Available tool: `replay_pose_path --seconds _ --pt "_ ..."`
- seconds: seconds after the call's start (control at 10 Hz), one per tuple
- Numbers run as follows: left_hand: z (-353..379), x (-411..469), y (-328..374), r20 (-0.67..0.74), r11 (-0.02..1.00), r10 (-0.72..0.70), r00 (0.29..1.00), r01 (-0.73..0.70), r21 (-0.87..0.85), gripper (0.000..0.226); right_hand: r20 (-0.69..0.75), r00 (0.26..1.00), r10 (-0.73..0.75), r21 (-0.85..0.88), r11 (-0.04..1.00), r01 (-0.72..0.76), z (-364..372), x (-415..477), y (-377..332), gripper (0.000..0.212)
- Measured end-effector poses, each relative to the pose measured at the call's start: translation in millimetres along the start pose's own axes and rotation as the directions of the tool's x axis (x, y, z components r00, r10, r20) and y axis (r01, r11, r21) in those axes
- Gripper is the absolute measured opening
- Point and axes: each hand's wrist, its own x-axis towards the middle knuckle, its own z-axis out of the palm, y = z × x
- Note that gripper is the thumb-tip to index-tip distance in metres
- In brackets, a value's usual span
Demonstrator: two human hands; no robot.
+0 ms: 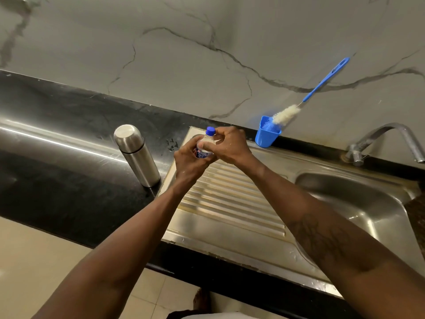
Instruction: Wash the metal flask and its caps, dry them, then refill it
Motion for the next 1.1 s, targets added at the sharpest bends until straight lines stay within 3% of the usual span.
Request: replay_pose_path --seconds 0.1,0.3,0.4,0.6,0.8,1.1 --pt "2 11 -5 0.002 1.000 -0.011 1.000 0.011 0.005 0.058 -0.005 1.000 0.023 0.039 0.999 -0.022 7 4 4 0.049" --pt "8 46 -39 0.004 0.970 -0.194 0.981 0.191 0.148 0.093 -0.067 0.998 0.014 0.014 1.000 -0.014 18 41 9 0.027" --pt "11 61 -55 0.013 0.948 -0.289 0.957 0.284 0.143 0.087 -0.052 0.998 0.028 -0.056 0.998 -0.031 28 67 22 0.017" --pt "18 80 -77 0.031 0.929 -0.354 0.935 0.347 0.131 0.070 -0.022 0.999 0.047 -0.032 0.998 -0.047 47 88 40 0.028" --pt "24 90 -88 0.068 0.924 -0.369 0.927 0.358 0.130 0.071 -0.032 0.998 0.046 -0.021 0.999 -0.047 62 97 53 0.027" --pt "24 85 -84 0.057 0.942 -0.330 0.942 0.325 0.082 0.063 0.020 0.993 0.116 0.044 0.992 -0.116 61 98 54 0.070"
